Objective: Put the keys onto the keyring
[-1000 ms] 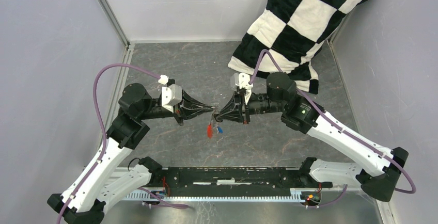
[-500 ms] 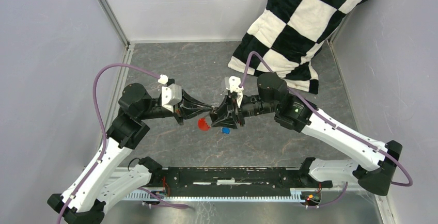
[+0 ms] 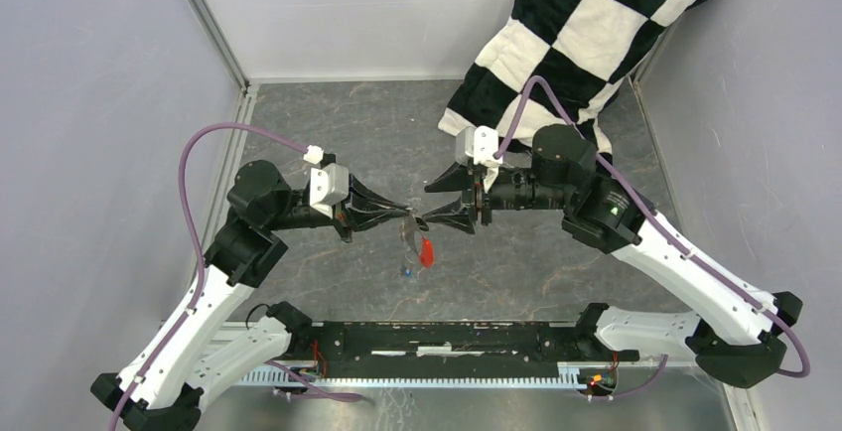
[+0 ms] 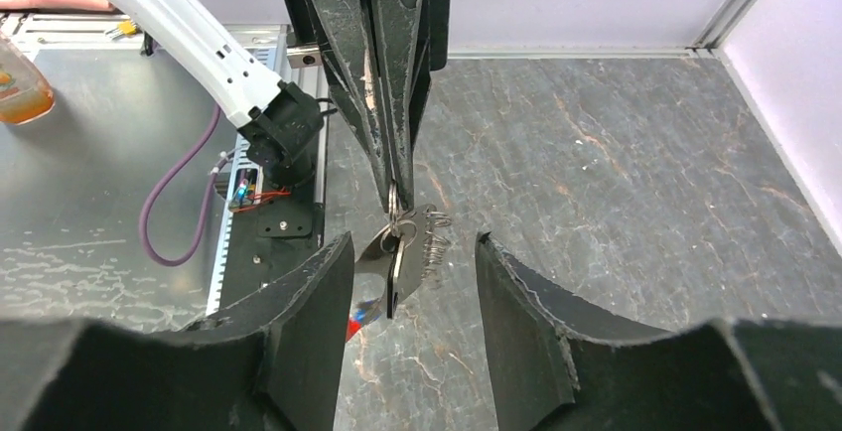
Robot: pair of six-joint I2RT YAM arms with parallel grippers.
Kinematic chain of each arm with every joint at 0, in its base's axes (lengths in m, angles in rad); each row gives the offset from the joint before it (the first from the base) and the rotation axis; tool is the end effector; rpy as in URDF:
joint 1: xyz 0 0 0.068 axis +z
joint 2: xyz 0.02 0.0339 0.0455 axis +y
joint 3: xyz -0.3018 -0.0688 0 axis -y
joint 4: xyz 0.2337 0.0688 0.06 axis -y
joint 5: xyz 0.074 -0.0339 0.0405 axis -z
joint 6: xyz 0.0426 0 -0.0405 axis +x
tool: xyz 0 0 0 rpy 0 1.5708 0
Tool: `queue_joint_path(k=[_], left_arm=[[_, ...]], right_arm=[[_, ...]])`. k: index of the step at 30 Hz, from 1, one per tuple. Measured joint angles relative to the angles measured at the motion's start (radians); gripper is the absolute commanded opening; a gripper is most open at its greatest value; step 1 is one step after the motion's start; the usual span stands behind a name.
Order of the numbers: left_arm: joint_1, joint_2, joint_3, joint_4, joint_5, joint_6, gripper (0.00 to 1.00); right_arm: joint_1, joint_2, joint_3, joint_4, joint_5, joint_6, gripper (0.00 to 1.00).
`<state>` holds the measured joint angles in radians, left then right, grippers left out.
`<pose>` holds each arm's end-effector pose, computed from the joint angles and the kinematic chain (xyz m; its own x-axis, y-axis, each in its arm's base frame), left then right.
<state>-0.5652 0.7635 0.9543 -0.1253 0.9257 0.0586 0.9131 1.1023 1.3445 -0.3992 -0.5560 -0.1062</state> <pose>0.0826 -0.0927 0.4319 0.1135 -0.0303 -0.9931 0.9904 0.0826 0.1107 0.1075 0.1760 0.4799 0.0100 -0.1344 -0.9909 -0.9954 0.0929 -0.0226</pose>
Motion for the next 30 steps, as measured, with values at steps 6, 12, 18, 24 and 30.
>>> queue_joint_path(k=[6,12,18,24,30], left_arm=[[0.000,0.000,0.000,-0.001,0.018,0.005,0.02],[0.001,0.000,0.000,-0.008,0.019,0.018,0.02],[0.001,-0.001,0.000,-0.025,0.022,0.047,0.02],[0.001,0.008,0.000,-0.077,0.030,0.121,0.37],[0.001,0.023,0.000,-0.178,0.032,0.198,0.72]], right_arm=[[-0.002,0.058,0.000,0.024,-0.046,0.005,0.36],[-0.004,0.084,0.000,0.047,-0.108,0.030,0.02],[-0.007,0.084,-0.022,0.076,-0.156,0.055,0.00],[-0.008,0.090,-0.034,0.072,-0.160,0.065,0.00],[-0.009,0.095,-0.034,0.038,-0.133,0.058,0.00]])
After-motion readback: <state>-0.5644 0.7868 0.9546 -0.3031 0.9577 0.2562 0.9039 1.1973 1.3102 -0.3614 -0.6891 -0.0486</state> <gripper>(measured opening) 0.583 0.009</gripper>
